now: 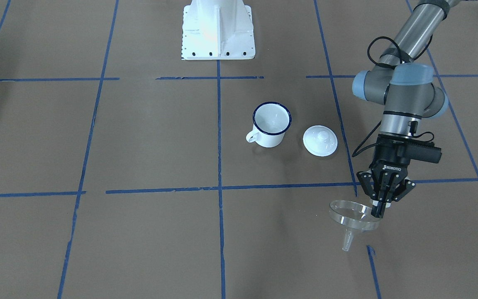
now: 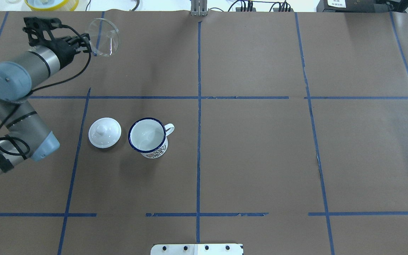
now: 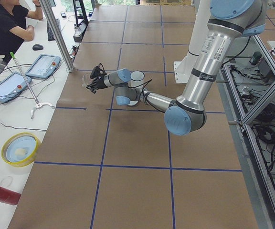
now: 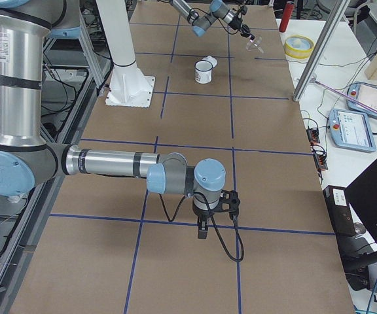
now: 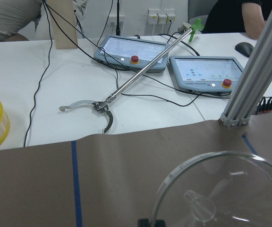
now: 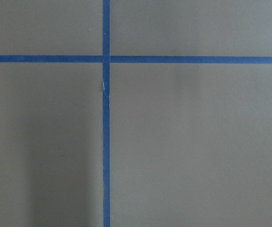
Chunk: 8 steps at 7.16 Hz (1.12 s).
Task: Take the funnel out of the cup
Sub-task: 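Carry the funnel farther from the robot and lower it onto the table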
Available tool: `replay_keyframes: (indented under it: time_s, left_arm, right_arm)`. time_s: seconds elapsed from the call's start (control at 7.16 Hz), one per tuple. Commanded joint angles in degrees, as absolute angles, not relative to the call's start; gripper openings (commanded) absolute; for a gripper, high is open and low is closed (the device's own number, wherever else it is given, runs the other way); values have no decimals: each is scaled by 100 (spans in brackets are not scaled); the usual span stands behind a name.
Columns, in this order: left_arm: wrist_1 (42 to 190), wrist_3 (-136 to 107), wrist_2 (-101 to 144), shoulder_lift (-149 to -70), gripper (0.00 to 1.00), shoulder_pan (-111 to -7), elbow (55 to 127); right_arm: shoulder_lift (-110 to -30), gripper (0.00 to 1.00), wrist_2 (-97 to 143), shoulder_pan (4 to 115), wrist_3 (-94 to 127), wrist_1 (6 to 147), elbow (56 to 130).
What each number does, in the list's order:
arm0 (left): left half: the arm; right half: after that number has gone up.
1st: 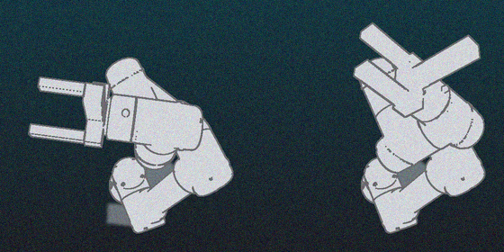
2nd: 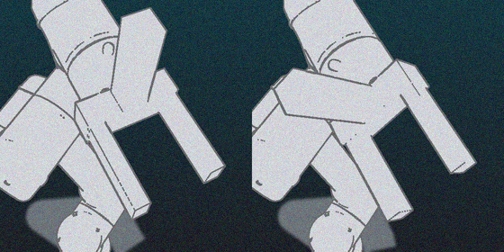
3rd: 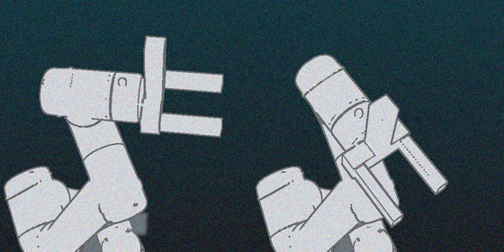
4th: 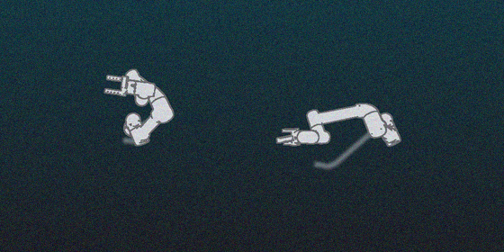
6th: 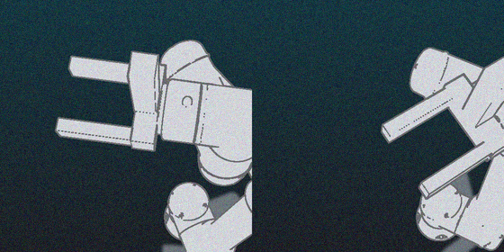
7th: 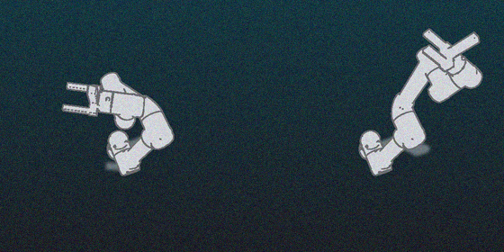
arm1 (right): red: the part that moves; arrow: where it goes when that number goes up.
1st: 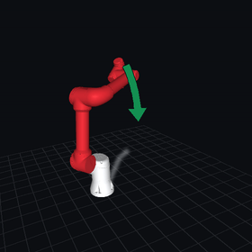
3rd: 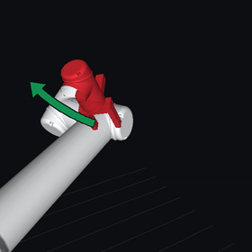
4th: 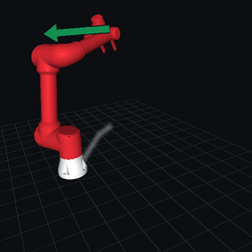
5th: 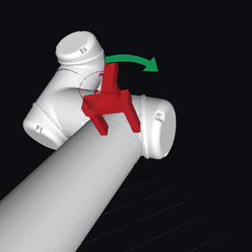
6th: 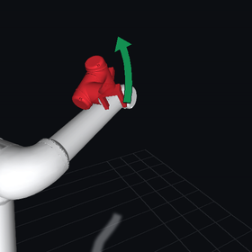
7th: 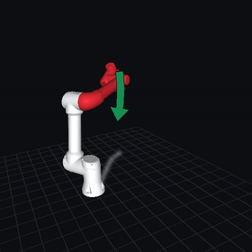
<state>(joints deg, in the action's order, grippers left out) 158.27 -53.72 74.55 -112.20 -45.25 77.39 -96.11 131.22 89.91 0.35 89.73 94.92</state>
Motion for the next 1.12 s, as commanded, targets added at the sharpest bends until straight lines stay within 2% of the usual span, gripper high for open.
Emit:
replay_keyframes:
  time_s: [0.0, 0.98]
  left_arm:
    - [16084, -5554, 6812, -11206, 0, -4018, 7480]
    - [16093, -5791, 6135, -11206, 0, -3525, 7093]
  right_arm:
    - [-9615, 100, 13122, 8991, 35, 8974, 9492]
    - [-9615, 100, 13122, 8991, 35, 8974, 9492]
